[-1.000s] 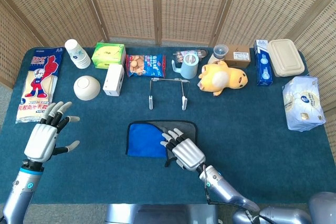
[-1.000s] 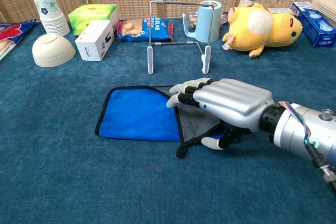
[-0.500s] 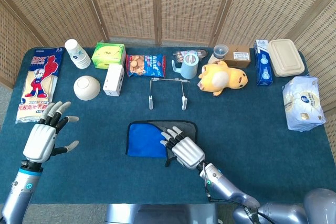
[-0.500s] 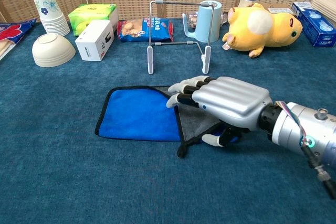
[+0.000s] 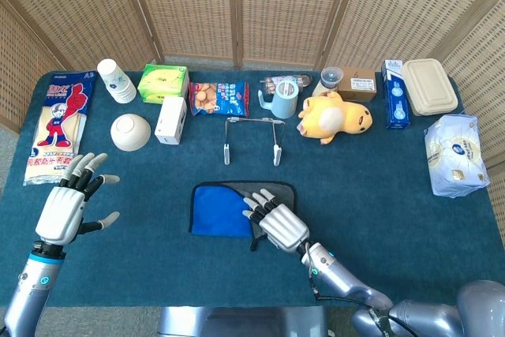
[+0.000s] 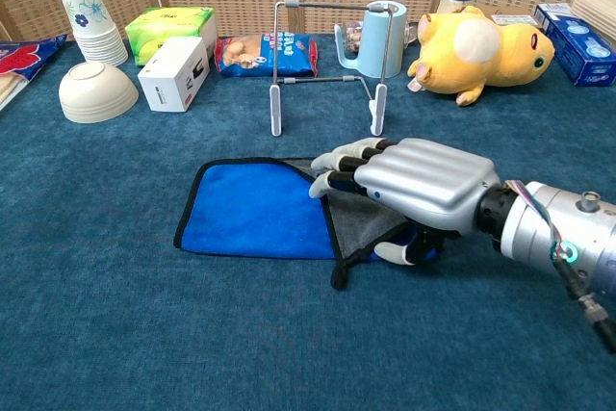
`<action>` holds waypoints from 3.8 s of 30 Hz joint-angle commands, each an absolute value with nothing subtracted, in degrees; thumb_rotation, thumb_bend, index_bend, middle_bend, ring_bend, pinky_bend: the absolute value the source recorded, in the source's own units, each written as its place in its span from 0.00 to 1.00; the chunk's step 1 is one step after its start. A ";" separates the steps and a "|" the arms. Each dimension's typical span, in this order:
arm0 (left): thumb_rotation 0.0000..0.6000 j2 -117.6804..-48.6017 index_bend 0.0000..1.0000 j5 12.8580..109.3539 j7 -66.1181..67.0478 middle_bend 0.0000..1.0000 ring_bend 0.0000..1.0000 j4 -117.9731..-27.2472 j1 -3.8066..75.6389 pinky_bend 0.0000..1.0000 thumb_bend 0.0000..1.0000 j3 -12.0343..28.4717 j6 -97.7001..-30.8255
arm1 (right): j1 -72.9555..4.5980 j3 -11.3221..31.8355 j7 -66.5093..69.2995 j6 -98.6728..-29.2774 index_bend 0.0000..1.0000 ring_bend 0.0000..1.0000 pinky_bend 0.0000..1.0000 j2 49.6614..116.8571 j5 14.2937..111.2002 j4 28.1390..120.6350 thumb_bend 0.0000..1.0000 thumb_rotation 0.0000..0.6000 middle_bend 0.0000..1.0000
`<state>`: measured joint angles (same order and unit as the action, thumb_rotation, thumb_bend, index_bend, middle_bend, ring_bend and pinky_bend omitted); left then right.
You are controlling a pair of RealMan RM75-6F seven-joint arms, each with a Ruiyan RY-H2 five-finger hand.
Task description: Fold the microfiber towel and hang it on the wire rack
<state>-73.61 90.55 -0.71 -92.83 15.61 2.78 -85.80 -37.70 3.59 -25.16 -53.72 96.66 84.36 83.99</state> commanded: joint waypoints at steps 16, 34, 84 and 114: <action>1.00 -73.73 0.34 91.26 -0.40 0.10 0.00 -93.28 15.62 0.00 0.24 3.26 -85.47 | -37.85 2.91 -25.95 -54.31 0.17 0.00 0.00 94.97 83.73 85.47 0.43 1.00 0.05; 1.00 -72.66 0.34 92.17 -0.64 0.10 0.00 -93.97 14.77 0.00 0.24 3.68 -87.00 | -38.50 3.17 -24.56 -54.70 0.35 0.00 0.00 98.42 83.34 82.53 0.44 1.00 0.10; 1.00 -72.48 0.33 93.13 0.94 0.08 0.00 -95.05 14.04 0.00 0.24 3.85 -87.36 | -39.12 11.37 -17.34 -55.31 0.56 0.00 0.00 98.02 72.05 79.87 0.39 1.00 0.15; 1.00 -71.03 0.33 94.62 2.83 0.08 0.00 -96.49 12.47 0.00 0.24 3.60 -89.51 | -40.50 12.65 -17.45 -53.94 0.03 0.00 0.00 91.17 67.78 84.15 0.42 1.00 0.00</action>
<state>-71.05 94.60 2.70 -96.56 12.52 3.59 -89.47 -40.70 12.72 -17.21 -53.36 91.72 67.62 83.24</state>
